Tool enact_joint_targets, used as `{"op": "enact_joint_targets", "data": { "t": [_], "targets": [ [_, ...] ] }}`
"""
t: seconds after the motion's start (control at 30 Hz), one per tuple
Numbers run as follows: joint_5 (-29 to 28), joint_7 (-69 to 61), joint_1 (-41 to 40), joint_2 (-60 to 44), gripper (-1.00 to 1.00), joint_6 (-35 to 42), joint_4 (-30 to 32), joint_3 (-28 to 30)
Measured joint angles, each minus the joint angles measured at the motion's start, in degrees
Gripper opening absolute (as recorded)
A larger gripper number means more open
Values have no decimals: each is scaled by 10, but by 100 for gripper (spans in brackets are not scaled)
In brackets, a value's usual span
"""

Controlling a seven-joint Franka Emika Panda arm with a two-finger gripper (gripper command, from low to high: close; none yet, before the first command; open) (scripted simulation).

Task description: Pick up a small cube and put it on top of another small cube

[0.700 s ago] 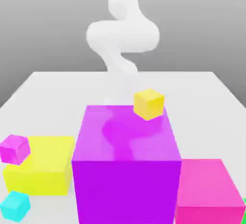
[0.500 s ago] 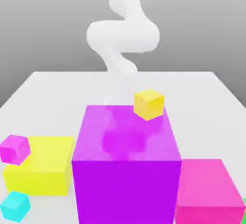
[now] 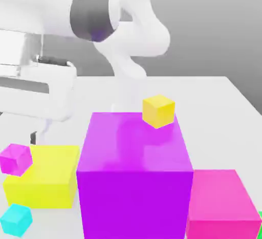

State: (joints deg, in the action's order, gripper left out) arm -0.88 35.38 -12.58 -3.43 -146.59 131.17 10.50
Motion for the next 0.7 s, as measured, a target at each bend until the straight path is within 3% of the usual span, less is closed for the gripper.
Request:
{"op": "enact_joint_targets", "data": {
  "t": [0.4, 0.43, 0.7],
  "targets": [
    [101, -112, -89, -251, 0, -107, -20, -30],
    [105, -114, -92, -266, -100, -118, -23, -34],
    [101, -112, -90, -252, -100, -108, -20, -31]
  ]
}}
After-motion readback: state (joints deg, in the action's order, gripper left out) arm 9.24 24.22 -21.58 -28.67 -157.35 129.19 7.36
